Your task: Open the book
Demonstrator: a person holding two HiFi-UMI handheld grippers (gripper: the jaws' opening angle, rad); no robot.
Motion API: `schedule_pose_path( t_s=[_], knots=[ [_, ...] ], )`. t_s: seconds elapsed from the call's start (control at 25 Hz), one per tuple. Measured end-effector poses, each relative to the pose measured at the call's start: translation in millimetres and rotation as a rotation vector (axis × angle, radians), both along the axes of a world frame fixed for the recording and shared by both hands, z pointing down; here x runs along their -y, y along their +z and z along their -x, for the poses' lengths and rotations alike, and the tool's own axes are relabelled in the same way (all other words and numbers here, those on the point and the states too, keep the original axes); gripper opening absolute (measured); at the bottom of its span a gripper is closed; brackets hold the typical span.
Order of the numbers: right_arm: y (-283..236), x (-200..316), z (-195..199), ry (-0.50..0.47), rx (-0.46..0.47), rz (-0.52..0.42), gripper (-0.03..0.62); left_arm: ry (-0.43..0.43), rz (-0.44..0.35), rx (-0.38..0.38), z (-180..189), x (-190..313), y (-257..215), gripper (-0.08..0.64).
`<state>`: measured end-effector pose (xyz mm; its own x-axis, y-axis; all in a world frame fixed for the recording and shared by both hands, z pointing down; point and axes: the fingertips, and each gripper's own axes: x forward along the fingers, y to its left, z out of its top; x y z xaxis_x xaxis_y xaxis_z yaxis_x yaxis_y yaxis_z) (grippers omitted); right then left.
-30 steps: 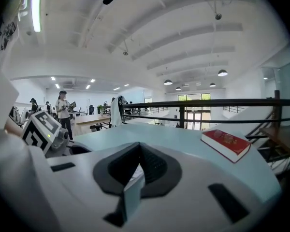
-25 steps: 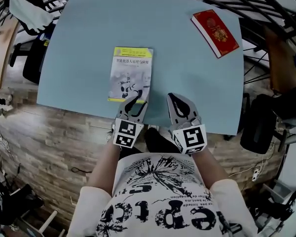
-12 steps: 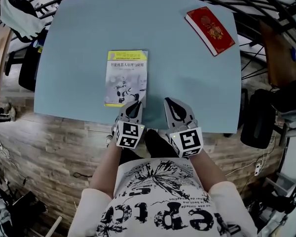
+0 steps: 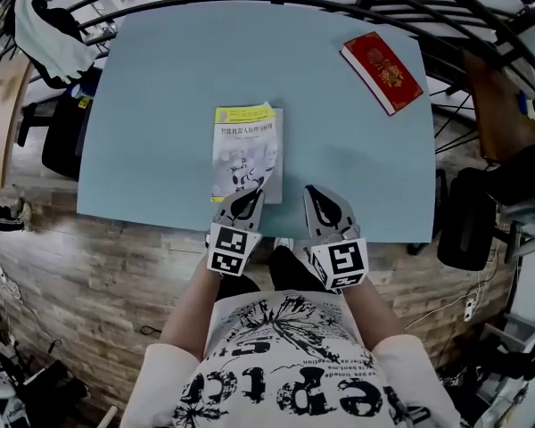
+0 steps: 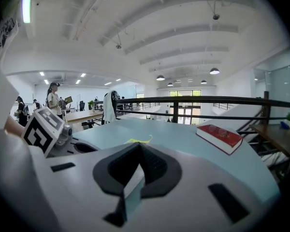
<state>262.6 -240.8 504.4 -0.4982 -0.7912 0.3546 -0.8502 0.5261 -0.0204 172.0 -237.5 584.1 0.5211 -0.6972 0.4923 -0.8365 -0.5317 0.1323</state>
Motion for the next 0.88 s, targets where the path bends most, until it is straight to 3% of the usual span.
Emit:
schedule_pose_path(
  t_s=[0.16, 0.28, 0.44, 0.88],
  knots=[
    [-17.7, -1.0, 27.0, 0.032, 0.010, -0.034, 0.011, 0.005, -0.106, -0.015, 31.5, -1.4, -38.0, 0.023],
    [-27.5, -2.2, 50.8, 0.046, 0.016, -0.054, 0.011, -0.004, -0.132, -0.044, 60.0, -2.9, -53.5, 0.023],
    [-37.0, -5.9, 86.9, 0.047, 0.017, -0.070, 0.011, -0.053, -0.142, -0.069, 107.1, -6.6, -56.7, 0.023],
    [-30.0, -18.4, 157.2, 0.041, 0.020, -0.055, 0.011, -0.165, -0.062, -0.007, 201.3, -17.9, -17.6, 0.025]
  ],
)
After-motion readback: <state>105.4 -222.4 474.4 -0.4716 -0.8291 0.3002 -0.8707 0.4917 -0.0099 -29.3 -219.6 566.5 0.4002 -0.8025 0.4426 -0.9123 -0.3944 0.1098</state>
